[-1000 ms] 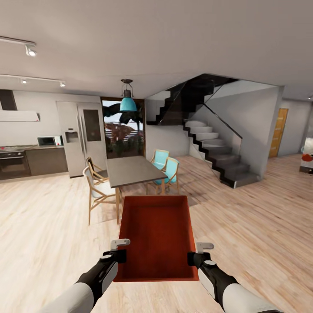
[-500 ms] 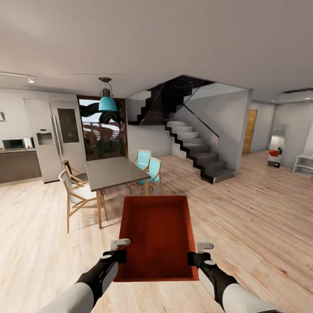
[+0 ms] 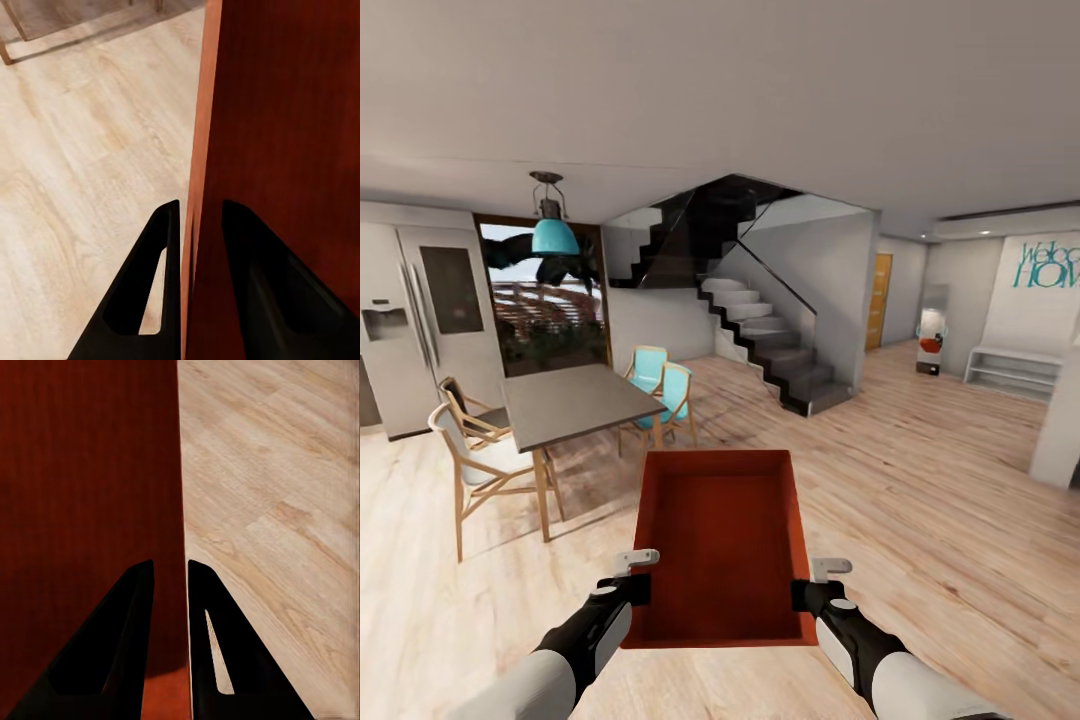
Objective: Move the two storage containers from the living room to the garage. In the garage, place one container on the floor and stack the other container on top of it (either order is fine).
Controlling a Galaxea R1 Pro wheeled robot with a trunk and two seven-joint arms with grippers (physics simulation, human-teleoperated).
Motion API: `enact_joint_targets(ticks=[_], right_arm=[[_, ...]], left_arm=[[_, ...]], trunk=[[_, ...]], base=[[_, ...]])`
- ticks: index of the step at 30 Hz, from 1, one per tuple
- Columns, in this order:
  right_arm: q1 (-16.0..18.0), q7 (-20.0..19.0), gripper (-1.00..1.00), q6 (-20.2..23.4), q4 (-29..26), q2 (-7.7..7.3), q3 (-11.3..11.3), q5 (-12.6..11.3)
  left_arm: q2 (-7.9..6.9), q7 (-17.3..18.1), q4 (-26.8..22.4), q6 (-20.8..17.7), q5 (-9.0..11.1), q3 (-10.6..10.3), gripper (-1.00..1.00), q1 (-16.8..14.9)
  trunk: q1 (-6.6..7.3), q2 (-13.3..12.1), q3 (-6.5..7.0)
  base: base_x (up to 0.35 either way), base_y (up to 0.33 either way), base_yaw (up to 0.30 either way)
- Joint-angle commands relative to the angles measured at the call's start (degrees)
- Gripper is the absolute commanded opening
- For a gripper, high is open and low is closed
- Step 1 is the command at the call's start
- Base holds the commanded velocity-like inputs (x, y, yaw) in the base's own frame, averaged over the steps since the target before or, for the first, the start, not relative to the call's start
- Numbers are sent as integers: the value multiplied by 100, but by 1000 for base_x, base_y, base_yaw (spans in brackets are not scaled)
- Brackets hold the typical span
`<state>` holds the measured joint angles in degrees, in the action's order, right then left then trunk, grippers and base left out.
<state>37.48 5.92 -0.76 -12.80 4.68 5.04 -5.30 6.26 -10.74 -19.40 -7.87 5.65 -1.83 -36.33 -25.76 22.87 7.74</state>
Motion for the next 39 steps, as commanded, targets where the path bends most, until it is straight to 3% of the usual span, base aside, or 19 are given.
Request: enact_joint_targets(ticks=[1, 39], right_arm=[[5, 489, -100, -12, 14, -20, -117, -50], [5, 489, -100, -12, 14, -20, -115, -50]], left_arm=[[-11, -69, -35, -39, -82, 16, -100, 3], [-2, -69, -29, -39, -82, 14, -100, 3]], trunk=[[-2, 5, -2], [-2, 5, -2]], base=[[0, 0, -289], [0, 0, -291]])
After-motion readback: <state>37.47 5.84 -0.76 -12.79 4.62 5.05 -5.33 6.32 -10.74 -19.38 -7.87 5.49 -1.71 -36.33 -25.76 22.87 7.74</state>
